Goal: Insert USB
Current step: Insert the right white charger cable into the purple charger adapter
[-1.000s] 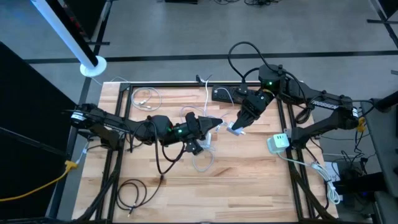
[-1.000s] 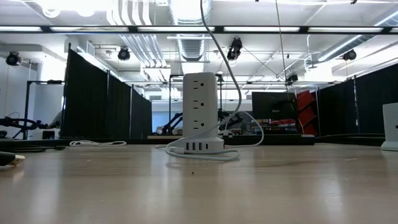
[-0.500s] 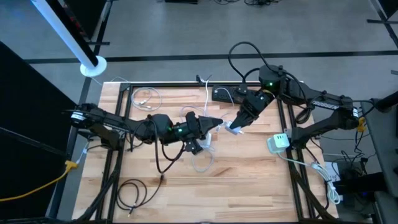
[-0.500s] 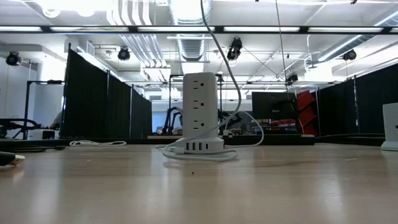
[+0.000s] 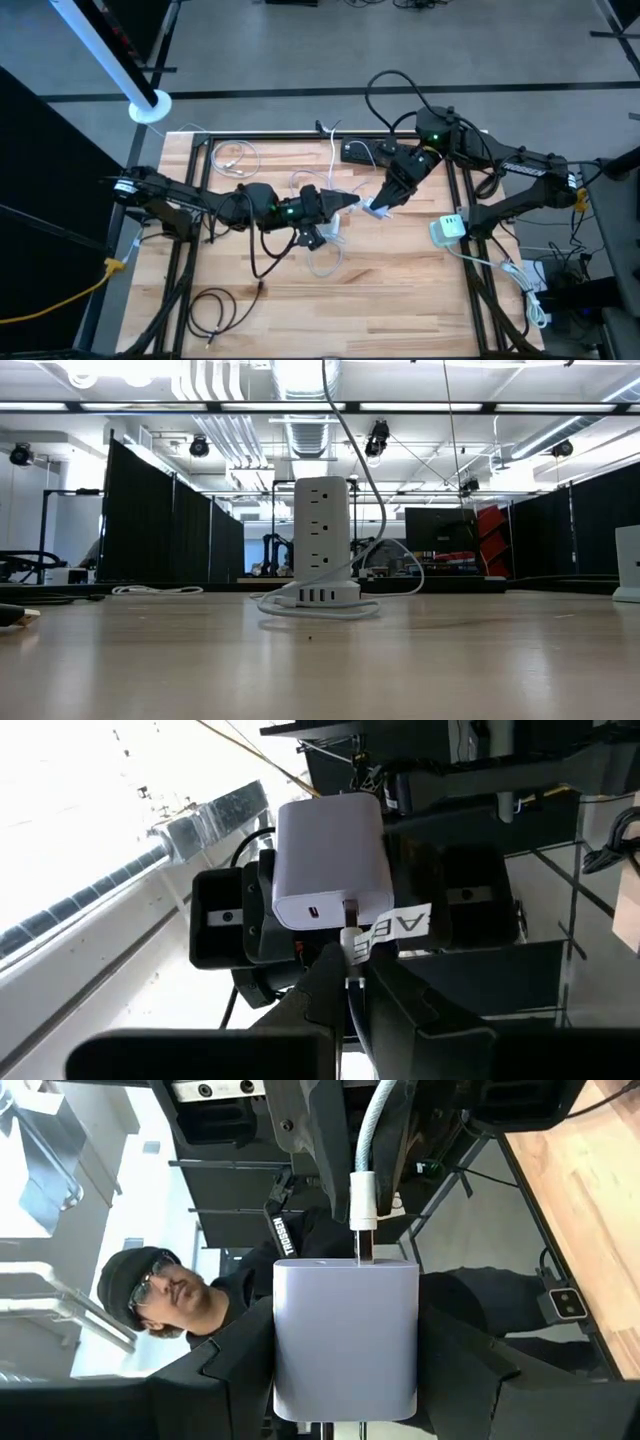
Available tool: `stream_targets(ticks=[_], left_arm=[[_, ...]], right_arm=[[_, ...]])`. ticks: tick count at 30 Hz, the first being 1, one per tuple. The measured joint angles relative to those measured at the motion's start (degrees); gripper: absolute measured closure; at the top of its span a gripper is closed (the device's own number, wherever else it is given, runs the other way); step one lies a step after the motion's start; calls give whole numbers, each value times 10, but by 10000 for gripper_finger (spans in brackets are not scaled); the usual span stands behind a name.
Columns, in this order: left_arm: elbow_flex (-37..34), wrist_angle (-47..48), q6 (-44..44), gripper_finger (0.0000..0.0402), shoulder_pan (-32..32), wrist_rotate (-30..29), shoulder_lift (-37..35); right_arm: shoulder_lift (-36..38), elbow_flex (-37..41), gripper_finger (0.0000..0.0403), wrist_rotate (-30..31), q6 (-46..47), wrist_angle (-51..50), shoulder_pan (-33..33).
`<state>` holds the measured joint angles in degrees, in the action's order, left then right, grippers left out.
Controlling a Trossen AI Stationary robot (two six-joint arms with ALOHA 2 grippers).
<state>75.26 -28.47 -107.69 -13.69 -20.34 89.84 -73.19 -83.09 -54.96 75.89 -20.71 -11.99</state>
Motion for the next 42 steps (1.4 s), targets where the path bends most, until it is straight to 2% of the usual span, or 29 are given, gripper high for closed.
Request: stream_targets(ticks=[19, 26, 32, 38, 42], left_arm=[[0, 9, 29, 385, -2, 17, 0], [0, 13, 22, 385, -1, 19, 1], [-2, 12, 32, 385, 3, 3, -1], [-14, 16, 179, 385, 19, -61, -5], [-16, 47, 313, 385, 31, -89, -6]], right_arm=[[-3, 0, 213, -36, -131, -5, 6], [10, 1, 213, -37, -141, -40, 11], [36, 1, 213, -27, -213, -81, 29], [57, 1, 213, 62, -384, -189, 84], [60, 1, 213, 103, -432, -244, 112]])
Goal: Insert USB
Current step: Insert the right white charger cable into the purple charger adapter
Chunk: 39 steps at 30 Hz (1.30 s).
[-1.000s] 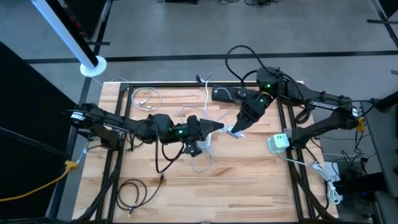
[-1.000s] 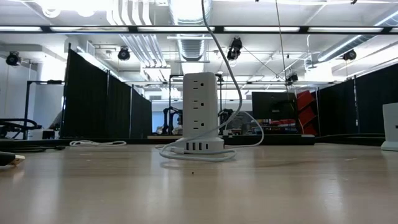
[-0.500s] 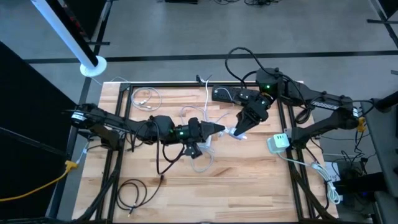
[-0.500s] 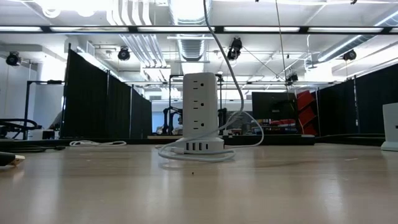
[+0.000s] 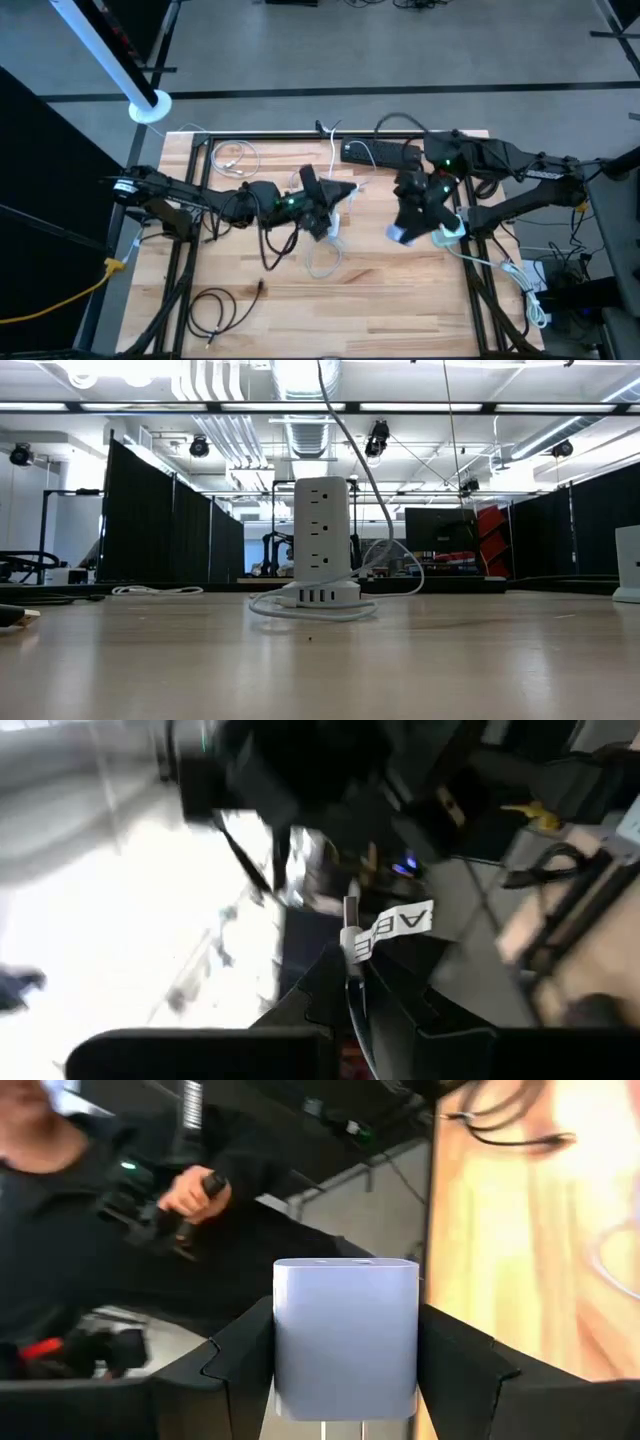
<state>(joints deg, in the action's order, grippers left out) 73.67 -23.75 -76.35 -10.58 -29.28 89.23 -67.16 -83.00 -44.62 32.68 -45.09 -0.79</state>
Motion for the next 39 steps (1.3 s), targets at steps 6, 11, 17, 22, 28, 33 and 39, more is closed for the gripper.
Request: stream_targets(ticks=[6, 11, 17, 22, 28, 33, 39], left_arm=[[0, 83, 210, 385, 10, 3, 0], [0, 120, 282, 385, 12, 3, 0], [0, 139, 334, 385, 17, 3, 0], [0, 157, 387, 385, 26, 3, 0], [0, 229, 555, 385, 62, 92, 1], [0, 265, 737, 385, 123, 267, 1], [0, 265, 940, 385, 203, 453, 1]], right_arm=[[1, 0, 213, 56, -31, -13, 23], [1, 0, 213, 76, -47, -16, 35], [2, 0, 213, 96, -61, -18, 39], [1, 0, 213, 173, -104, -64, 55], [-10, 0, 213, 324, -168, -105, 72], [-25, 0, 213, 483, -243, -109, 81], [-67, 0, 213, 665, -348, -135, 89]])
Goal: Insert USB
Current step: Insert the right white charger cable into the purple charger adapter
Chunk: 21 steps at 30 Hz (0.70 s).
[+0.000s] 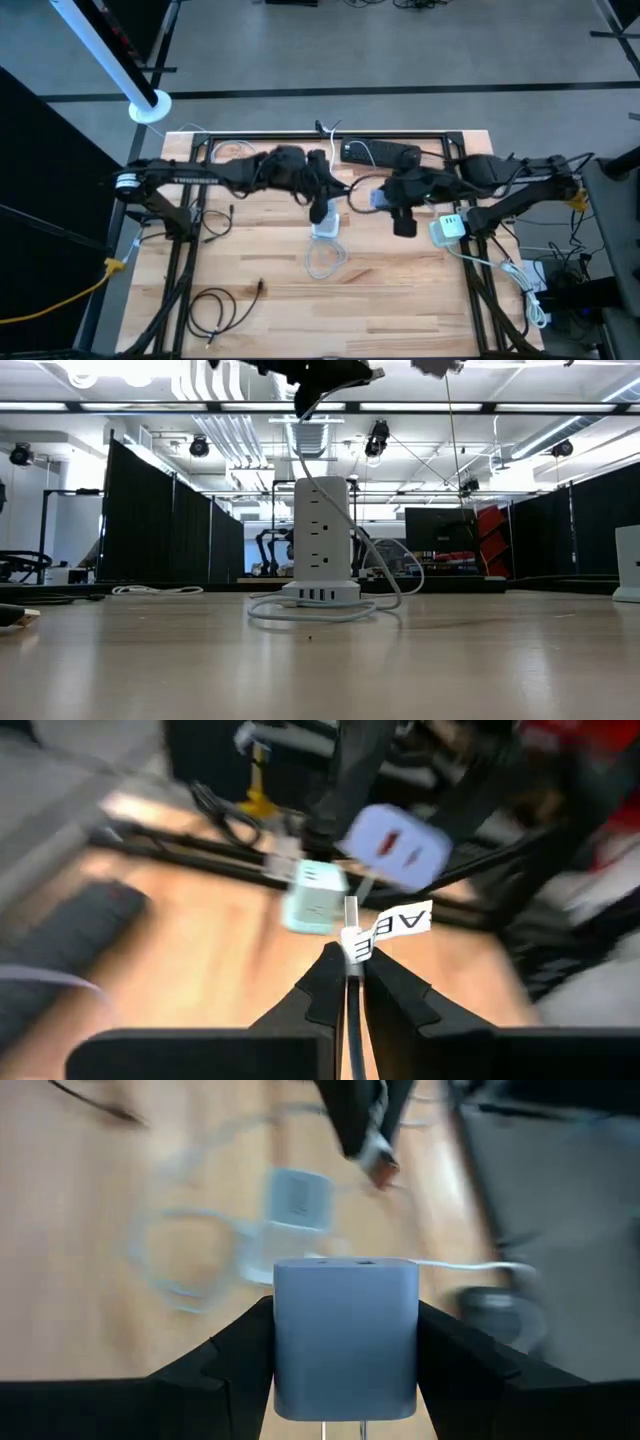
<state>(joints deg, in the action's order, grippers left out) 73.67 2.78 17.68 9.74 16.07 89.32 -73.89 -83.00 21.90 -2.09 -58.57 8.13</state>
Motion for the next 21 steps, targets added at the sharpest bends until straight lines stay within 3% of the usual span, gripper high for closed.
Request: stream_targets(ticks=[3, 9, 17, 21], left_arm=[[0, -8, 90, 385, 31, 86, 5], [0, -28, 219, 385, 68, 190, 17], [0, -154, 361, 385, 80, 263, 55], [0, -159, 388, 385, 89, 279, 62]], right_arm=[[-26, 0, 213, 108, -66, 6, 9], [-80, 0, 213, 297, -208, 22, 35], [-128, 0, 213, 479, -370, 83, 65], [-137, 0, 213, 548, -406, 83, 73]])
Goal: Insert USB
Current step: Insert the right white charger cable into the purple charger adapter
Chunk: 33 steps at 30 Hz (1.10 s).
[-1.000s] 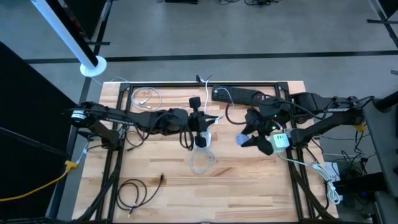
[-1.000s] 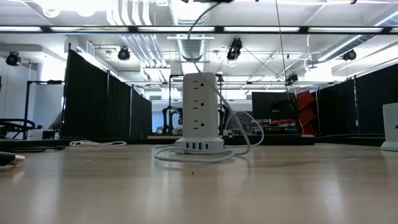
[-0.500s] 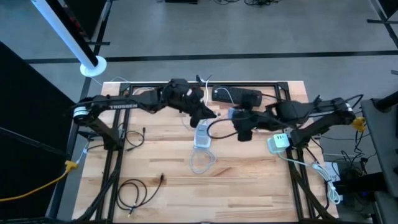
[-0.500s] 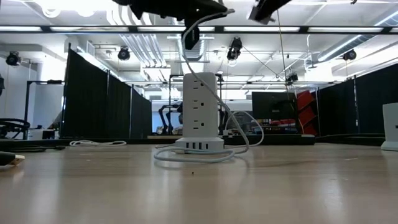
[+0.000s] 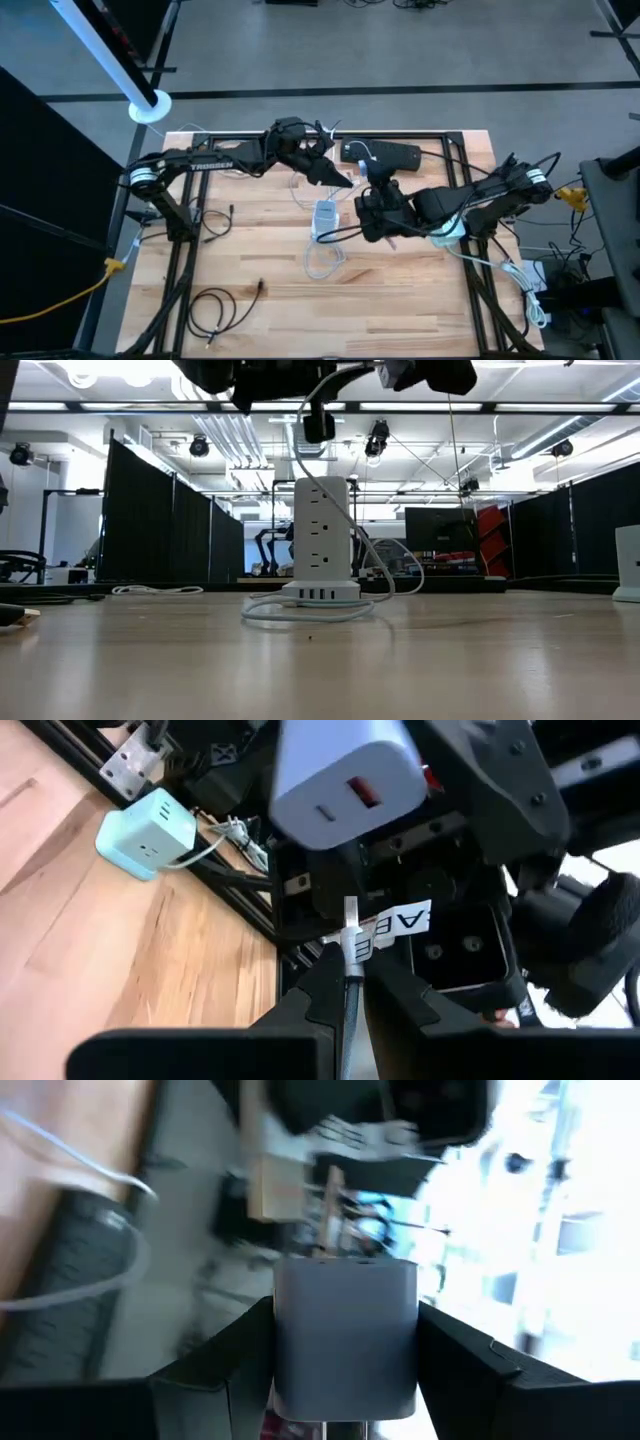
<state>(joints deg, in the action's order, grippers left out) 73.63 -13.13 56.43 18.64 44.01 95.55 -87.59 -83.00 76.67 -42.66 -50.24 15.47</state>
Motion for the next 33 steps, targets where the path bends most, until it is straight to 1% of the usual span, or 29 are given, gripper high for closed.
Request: stream_targets(ticks=[4, 9, 11, 15, 20, 21, 22, 24, 26, 28, 30, 31, 33], left_arm=[[0, -15, 20, 385, 17, 14, 0], [0, -67, 60, 385, 49, 24, 0], [0, -80, 75, 385, 55, 37, 0], [0, -84, 85, 385, 61, 53, 0], [0, -83, 72, 385, 63, 64, 1], [0, -83, 67, 385, 64, 65, 2], [0, -83, 52, 385, 65, 66, 2], [0, -83, -3, 385, 69, 66, 1], [0, -80, -72, 385, 74, 68, -1], [0, -65, -145, 385, 79, 63, -7], [0, -44, -222, 385, 79, 48, -15], [0, -23, -266, 385, 79, 38, -20], [0, 20, -364, 385, 76, 9, -30]], right_arm=[[-2, 0, 213, 45, -29, 0, 6], [-3, 0, 213, 64, -47, 0, 7], [-7, 0, 213, 80, -51, 1, 6], [-8, 0, 213, 84, -67, 9, 1], [-8, 0, 213, 83, -61, 31, -13], [-8, 0, 213, 74, -58, 36, -13], [-7, 0, 213, 53, -42, 45, -13], [0, 0, 213, -31, 35, 67, -15], [8, -6, 213, -123, 171, 65, -23], [13, -24, 213, -217, 330, 44, -41], [20, -38, 213, -332, 459, -4, -64], [20, -44, 213, -392, 507, -18, -77], [21, -51, 213, -506, 565, -34, -100]])
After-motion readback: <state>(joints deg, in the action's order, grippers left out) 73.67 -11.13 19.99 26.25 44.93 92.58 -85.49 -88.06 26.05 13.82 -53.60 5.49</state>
